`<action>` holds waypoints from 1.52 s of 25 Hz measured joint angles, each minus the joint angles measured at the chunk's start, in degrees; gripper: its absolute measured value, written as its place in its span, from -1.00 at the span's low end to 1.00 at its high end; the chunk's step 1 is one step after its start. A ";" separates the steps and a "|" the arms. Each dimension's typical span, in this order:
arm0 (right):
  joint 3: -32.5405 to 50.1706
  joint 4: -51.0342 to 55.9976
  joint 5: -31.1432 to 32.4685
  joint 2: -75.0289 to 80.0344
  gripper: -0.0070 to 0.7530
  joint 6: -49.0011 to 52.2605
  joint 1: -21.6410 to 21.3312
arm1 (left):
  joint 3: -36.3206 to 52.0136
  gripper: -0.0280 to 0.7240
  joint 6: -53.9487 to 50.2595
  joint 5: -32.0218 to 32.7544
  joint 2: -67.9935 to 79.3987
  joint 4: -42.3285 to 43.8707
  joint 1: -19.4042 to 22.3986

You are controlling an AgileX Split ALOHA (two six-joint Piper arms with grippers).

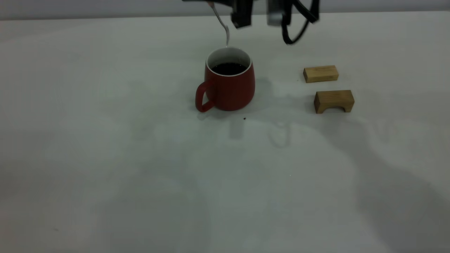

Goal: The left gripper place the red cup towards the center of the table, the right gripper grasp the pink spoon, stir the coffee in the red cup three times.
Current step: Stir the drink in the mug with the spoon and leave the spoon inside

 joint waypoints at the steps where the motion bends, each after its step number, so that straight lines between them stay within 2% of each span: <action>1: -1.36 0.05 -0.41 0.38 -0.68 0.07 0.15 | 0.00 0.63 0.00 0.00 0.00 0.00 0.00; 5: -5.49 0.45 0.69 4.75 -0.68 0.80 0.28 | 0.00 0.63 0.00 0.00 0.00 0.00 0.00; 12: -5.77 0.06 1.45 8.74 -0.68 4.63 -0.25 | 0.00 0.63 0.00 0.00 0.00 0.00 0.00; 16: -6.07 0.29 4.01 11.00 -0.68 4.83 -2.51 | 0.00 0.63 0.00 0.00 0.00 0.00 0.00; 22: -4.51 -0.40 4.63 12.76 -0.68 4.85 -6.37 | 0.00 0.63 0.00 0.00 0.00 0.00 0.00; 28: -1.84 0.36 6.59 13.31 -0.68 5.27 -5.08 | 0.00 0.63 0.00 0.00 0.00 0.00 0.00; 35: -13.52 0.41 10.85 19.63 -0.68 5.47 -3.37 | 0.00 0.63 0.00 0.00 0.00 0.00 0.00; 38: -14.50 0.41 10.46 20.14 -0.68 5.47 -4.32 | 0.00 0.63 0.00 0.00 0.00 0.00 0.00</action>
